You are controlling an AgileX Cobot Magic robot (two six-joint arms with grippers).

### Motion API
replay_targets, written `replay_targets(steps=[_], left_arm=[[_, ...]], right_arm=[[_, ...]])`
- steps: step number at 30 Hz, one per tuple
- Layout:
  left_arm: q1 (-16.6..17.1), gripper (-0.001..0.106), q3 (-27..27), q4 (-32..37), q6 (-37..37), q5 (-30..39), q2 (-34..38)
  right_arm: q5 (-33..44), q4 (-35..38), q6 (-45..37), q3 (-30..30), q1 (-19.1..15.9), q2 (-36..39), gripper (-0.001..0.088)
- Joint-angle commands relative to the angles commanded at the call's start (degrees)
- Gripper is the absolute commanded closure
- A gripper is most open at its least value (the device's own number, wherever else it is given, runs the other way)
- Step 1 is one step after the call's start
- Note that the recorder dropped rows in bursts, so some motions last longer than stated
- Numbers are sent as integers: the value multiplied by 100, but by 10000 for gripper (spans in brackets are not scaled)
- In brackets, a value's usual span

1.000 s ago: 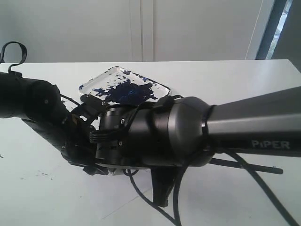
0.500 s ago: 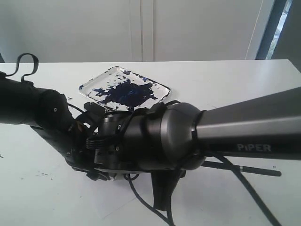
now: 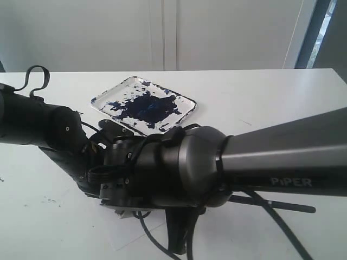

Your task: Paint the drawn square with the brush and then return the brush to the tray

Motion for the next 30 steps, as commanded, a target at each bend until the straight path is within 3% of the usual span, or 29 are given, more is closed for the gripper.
replay_targets(steps=[12, 20, 30], left_arm=[[0, 363, 0, 0, 0, 28, 0], [0, 363, 0, 0, 0, 65, 0], [0, 363, 0, 0, 0, 69, 0]], right_arm=[[-2, -36, 0, 0, 0, 0, 868], [306, -654, 91, 0, -11, 125, 868], [241, -445, 229, 0, -51, 269, 868]])
